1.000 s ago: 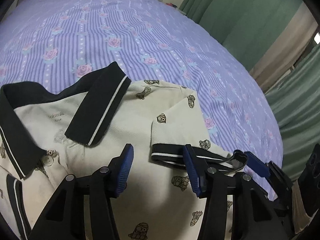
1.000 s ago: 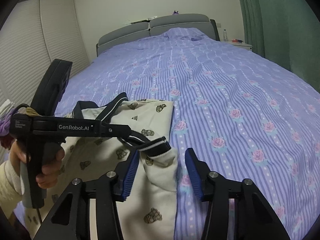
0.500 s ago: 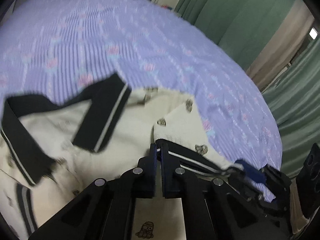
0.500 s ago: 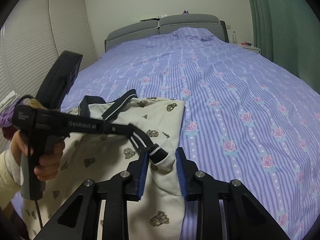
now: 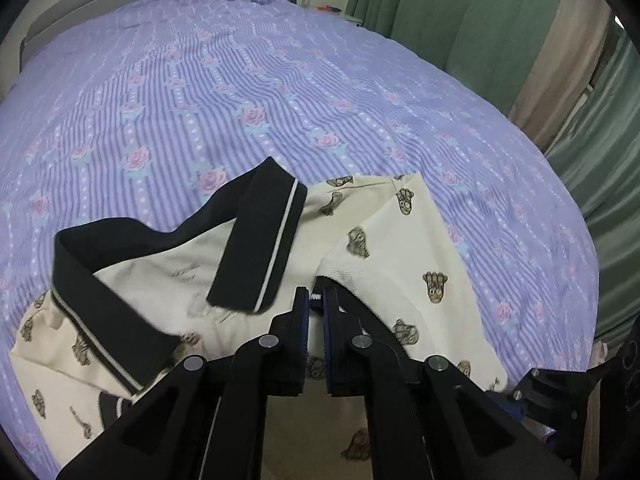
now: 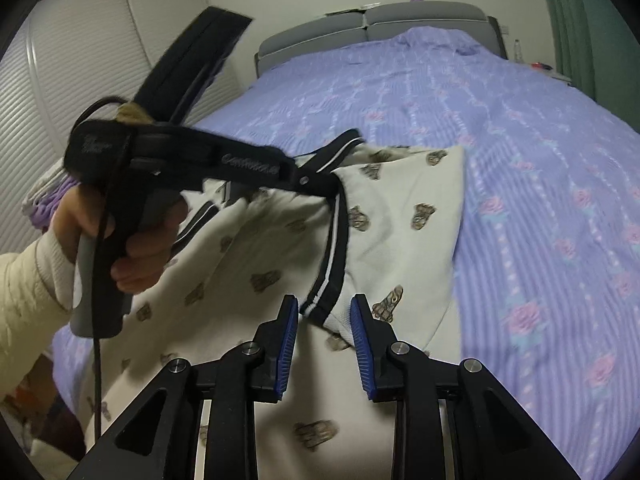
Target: Fold small clothes
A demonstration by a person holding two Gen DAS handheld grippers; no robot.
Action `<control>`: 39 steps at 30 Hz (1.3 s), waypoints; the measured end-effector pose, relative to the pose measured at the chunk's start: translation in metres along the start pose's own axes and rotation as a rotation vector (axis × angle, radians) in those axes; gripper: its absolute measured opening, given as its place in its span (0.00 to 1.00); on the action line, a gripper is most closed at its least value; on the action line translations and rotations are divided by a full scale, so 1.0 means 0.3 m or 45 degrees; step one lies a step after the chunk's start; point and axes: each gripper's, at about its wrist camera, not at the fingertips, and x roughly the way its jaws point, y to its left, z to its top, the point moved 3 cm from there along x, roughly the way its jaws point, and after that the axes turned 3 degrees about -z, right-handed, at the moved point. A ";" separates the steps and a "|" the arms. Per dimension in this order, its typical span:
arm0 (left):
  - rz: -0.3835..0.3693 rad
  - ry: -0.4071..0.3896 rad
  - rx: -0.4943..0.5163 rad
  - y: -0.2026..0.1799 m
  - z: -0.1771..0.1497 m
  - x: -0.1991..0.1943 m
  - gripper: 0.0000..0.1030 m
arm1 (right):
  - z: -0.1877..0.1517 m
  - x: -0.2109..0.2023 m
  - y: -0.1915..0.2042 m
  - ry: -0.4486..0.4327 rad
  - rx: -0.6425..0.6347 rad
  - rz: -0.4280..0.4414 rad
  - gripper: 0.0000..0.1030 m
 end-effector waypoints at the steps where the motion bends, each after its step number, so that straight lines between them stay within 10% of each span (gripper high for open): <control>1: 0.023 -0.008 0.018 -0.005 -0.009 -0.018 0.22 | -0.005 -0.001 0.004 -0.001 -0.007 -0.002 0.33; 3: 0.055 -0.054 0.061 -0.019 -0.033 -0.059 0.40 | -0.009 -0.018 0.008 -0.011 -0.005 -0.011 0.33; 7: 0.010 -0.120 0.159 -0.083 -0.122 -0.141 0.40 | -0.012 -0.100 -0.018 -0.097 0.042 -0.077 0.47; 26: -0.338 -0.056 -0.179 -0.172 -0.237 -0.024 0.09 | -0.091 -0.106 -0.151 -0.025 0.089 -0.384 0.47; 34: -0.289 -0.026 -0.194 -0.163 -0.274 -0.007 0.09 | -0.121 -0.146 -0.222 -0.052 0.243 -0.416 0.47; 39: -0.114 -0.059 -0.137 -0.169 -0.295 -0.114 0.30 | -0.121 -0.158 -0.205 0.027 0.178 -0.450 0.47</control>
